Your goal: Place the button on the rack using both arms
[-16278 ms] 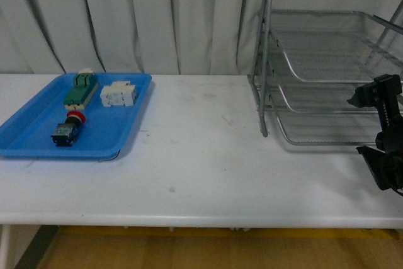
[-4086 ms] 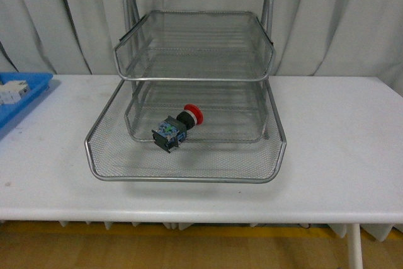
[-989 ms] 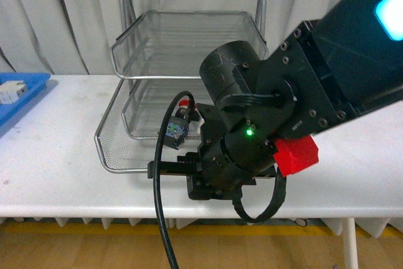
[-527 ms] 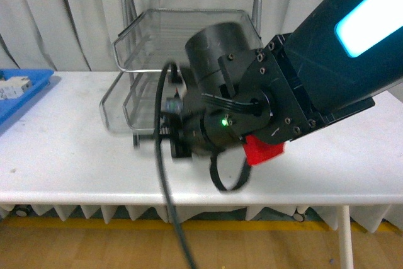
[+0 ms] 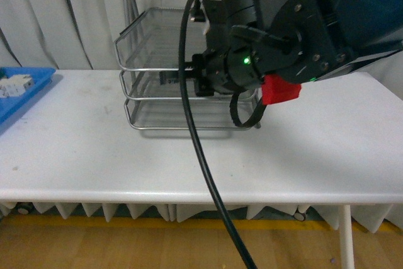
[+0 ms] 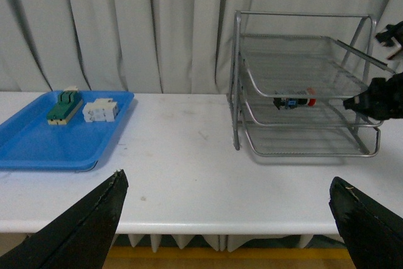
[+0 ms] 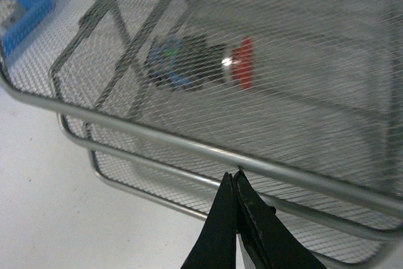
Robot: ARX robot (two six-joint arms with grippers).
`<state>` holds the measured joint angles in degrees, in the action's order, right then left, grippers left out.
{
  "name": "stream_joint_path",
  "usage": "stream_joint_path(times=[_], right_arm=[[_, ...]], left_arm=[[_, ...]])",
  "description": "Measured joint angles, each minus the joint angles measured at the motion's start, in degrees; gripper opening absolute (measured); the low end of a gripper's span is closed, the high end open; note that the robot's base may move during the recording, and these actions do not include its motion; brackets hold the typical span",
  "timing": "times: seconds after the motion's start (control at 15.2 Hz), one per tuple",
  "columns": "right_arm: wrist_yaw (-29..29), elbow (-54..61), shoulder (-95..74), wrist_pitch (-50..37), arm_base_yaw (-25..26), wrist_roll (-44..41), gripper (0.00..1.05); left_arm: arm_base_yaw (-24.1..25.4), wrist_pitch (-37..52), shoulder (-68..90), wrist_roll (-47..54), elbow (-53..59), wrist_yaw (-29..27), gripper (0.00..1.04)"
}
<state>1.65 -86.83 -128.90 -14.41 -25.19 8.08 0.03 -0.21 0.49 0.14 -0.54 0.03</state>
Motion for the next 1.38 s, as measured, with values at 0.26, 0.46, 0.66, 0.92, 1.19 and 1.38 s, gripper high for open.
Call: stream_joint_path(times=[0.26,0.46,0.66,0.92,1.19,1.38], right_arm=[[-4.1,9.4,9.8,-2.9,4.1,1.3,0.12],[-19.0,32.1,15.6,-40.1,5.8,-6.1,0.02],[-16.2,50.7,28.7,-52.2,12.3,-7.4,0.02],[-11.0,66.9,40.9,-52.9,16.0,-7.7,0.02],[-7.6,76.4,53.8,-49.1,19.2,-7.7,0.02],[-5.9,80.8,63.7,-43.8,21.3,-7.7,0.02]], left_arm=[[0.0,0.0,0.0,0.0,0.0,0.0,0.98],[0.0,0.0,0.0,0.0,0.0,-0.1,0.98],[0.0,0.0,0.0,0.0,0.0,0.0,0.98],[0.0,0.0,0.0,0.0,0.0,0.0,0.98],[0.0,0.0,0.0,0.0,0.0,0.0,0.98],[0.0,0.0,0.0,0.0,0.0,0.0,0.98]])
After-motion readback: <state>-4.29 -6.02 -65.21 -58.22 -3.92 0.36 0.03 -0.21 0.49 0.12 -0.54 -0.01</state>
